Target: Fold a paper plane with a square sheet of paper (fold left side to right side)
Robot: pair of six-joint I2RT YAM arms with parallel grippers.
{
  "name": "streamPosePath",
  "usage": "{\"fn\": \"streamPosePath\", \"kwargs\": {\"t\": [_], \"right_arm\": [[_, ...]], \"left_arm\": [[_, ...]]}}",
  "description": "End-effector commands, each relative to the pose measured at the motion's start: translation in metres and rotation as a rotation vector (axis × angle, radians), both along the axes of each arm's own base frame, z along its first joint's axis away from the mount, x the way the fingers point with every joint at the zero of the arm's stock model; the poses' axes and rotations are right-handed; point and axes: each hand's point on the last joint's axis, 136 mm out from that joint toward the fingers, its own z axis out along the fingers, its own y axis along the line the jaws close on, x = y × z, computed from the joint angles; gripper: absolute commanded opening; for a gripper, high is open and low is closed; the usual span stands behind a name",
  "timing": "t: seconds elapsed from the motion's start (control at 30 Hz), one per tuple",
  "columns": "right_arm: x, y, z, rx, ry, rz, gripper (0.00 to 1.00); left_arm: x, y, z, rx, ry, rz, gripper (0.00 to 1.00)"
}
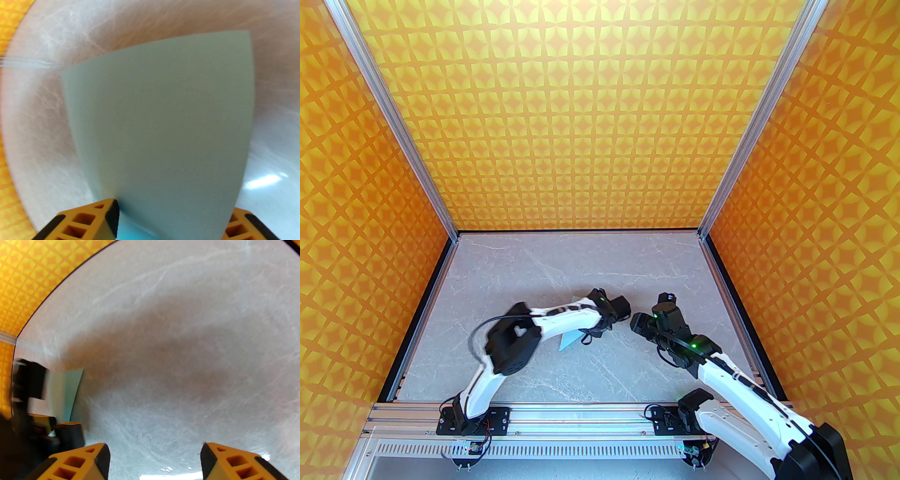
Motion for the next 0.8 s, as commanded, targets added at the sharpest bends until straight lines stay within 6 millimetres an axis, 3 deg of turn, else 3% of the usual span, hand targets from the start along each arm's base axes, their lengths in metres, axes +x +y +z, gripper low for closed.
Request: {"fn": "streamPosePath", "kwargs": {"t": [0.0,0.07,0.13,0.23,0.5,0.67,0.77], "right_arm": [[0.004,0.027,0.000,0.095,-0.017,0.114,0.68],[0.005,0.044,-0.001,0.149,-0.003,0.182,0.68],[0.006,0.059,-0.005,0.200,0.014,0.242,0.69],[0.008,0.080,-0.013,0.265,0.045,0.304,0.68],[0.009,0.121,-0.026,0.257,0.090,0.391,0.68],[0.010,0.136,-0.033,0.249,0.116,0.408,0.68],[0.011,0.138,-0.033,0.240,0.117,0.408,0.68]], "left_arm": [[0.004,-0.024,0.048,-0.274,-0.011,-0.055,0.65],[0.004,-0.018,0.062,-0.323,-0.020,-0.068,0.66],[0.000,-0.010,0.067,-0.369,-0.005,-0.093,0.74],[-0.002,0.008,0.070,-0.423,0.004,-0.090,0.71],[-0.015,0.059,0.024,-0.454,0.114,-0.115,0.58],[-0.012,0.069,-0.003,-0.471,0.165,-0.088,0.58],[-0.011,0.060,-0.009,-0.526,0.190,-0.109,0.58]]}}
